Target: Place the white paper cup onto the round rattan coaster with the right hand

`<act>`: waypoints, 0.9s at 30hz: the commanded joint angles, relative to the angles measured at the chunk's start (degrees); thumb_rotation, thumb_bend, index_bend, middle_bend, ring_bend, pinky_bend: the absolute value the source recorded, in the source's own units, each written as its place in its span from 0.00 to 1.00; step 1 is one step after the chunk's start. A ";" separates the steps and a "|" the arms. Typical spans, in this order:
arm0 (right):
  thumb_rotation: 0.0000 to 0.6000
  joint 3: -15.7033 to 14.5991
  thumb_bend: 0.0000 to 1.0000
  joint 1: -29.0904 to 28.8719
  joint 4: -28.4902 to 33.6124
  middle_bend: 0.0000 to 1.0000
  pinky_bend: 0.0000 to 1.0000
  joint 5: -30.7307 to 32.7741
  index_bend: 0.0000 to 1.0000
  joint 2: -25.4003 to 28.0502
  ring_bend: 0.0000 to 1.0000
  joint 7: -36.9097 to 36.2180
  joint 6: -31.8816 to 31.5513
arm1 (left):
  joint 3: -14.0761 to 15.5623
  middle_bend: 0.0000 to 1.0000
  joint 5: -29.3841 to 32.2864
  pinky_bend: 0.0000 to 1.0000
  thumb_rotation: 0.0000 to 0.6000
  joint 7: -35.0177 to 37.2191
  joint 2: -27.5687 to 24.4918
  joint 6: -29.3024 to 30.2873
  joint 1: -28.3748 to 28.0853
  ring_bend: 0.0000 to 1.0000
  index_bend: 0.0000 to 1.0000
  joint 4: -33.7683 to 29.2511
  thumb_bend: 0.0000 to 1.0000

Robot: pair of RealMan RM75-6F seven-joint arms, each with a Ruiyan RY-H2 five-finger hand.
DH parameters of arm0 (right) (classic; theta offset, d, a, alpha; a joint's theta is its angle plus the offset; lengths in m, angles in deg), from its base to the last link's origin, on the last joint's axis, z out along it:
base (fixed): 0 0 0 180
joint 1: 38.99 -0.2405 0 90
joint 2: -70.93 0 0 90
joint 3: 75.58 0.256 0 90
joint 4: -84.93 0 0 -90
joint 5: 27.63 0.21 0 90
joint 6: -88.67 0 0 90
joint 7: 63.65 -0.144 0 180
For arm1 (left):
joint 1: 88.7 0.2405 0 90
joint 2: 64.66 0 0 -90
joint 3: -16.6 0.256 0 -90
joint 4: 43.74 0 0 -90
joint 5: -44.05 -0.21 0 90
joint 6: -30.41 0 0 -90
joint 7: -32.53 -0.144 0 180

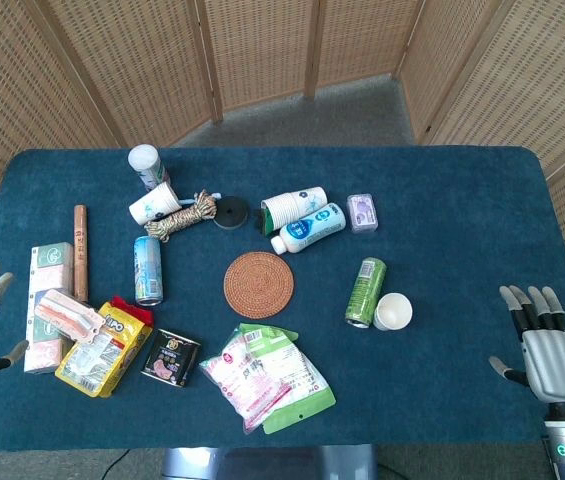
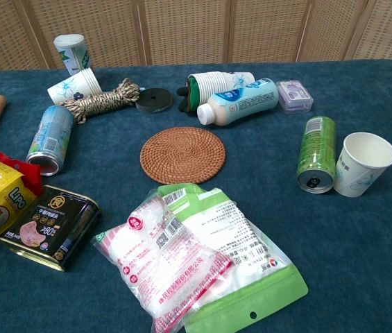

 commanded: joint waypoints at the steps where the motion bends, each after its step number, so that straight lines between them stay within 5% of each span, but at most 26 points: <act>1: 1.00 0.13 0.00 -0.17 -0.97 0.00 0.00 -0.63 0.00 -0.64 0.00 -0.72 -0.45 | -0.02 0.00 0.04 0.00 1.00 0.08 -0.04 0.08 0.07 0.00 0.00 -0.07 0.25; 17: 1.00 -1.90 0.00 -1.83 -1.82 0.00 0.00 -6.87 0.00 -3.20 0.00 -4.27 -0.17 | -0.28 0.00 0.36 0.00 1.00 4.13 -3.34 1.64 1.34 0.00 0.00 -2.77 0.25; 27: 1.00 -1.63 0.00 -9.42 -4.32 0.00 0.00 -8.37 0.00 -7.32 0.00 -7.64 9.79 | -0.06 0.00 0.42 0.00 1.00 4.78 -3.97 0.26 0.99 0.00 0.00 -2.99 0.25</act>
